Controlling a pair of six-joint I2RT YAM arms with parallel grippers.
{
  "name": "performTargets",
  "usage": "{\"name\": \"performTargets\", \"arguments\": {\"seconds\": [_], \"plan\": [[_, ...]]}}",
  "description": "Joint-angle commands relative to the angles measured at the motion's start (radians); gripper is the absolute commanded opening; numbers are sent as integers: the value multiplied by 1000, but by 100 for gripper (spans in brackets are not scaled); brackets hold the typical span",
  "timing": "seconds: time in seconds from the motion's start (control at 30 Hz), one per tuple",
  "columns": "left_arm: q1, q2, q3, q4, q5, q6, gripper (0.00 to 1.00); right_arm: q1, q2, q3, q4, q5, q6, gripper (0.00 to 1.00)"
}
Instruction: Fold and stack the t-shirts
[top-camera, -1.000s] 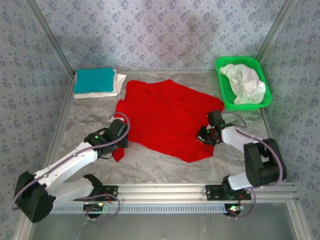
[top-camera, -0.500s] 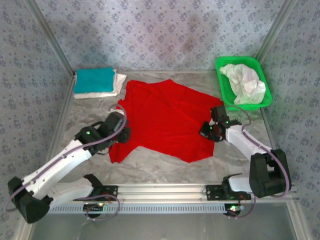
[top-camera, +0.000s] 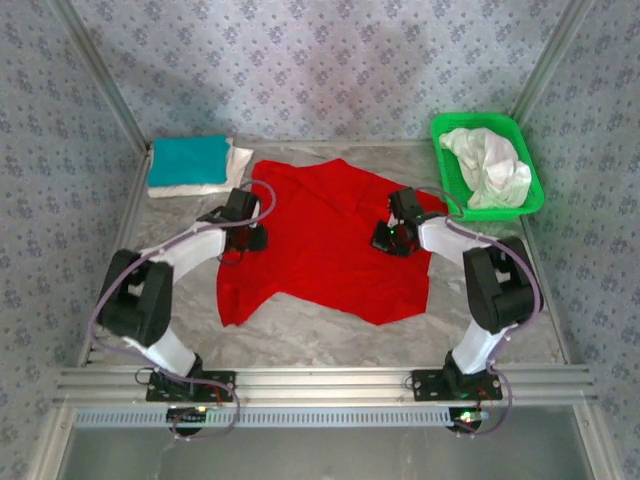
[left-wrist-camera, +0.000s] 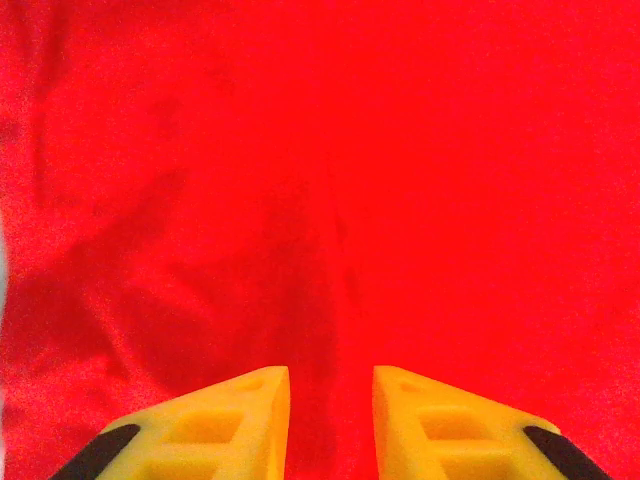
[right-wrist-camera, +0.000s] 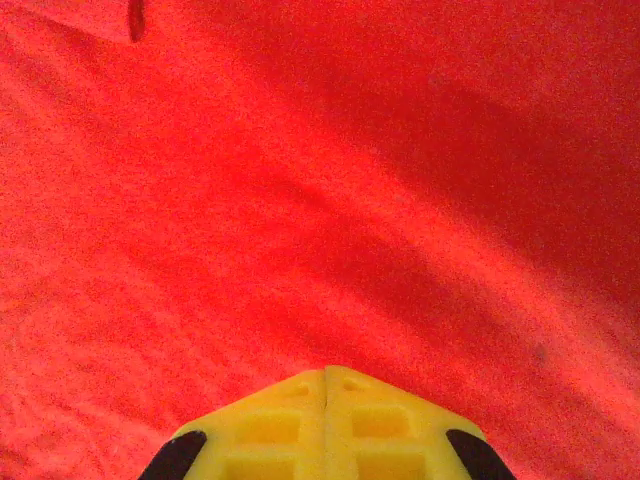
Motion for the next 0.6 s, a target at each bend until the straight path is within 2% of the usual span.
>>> {"name": "performTargets", "arguments": {"seconds": [0.0,0.1,0.23,0.43,0.57], "plan": [[24,72,40,35,49,25,24,4,53,24,48,-27,46,0],[34,67,-28,52,46,-16,23,8,41,9,63,-9,57,0],[24,-6,-204,122,70,-104,19,-13,-1,-23,93,13,51,0],[-53,-187,-415,120,42,-285,19,-32,-172,-47,132,89,-41,0],[-99,-354,-458,-49,-14,-487,16,-47,-285,-51,148,144,-89,0]]}}
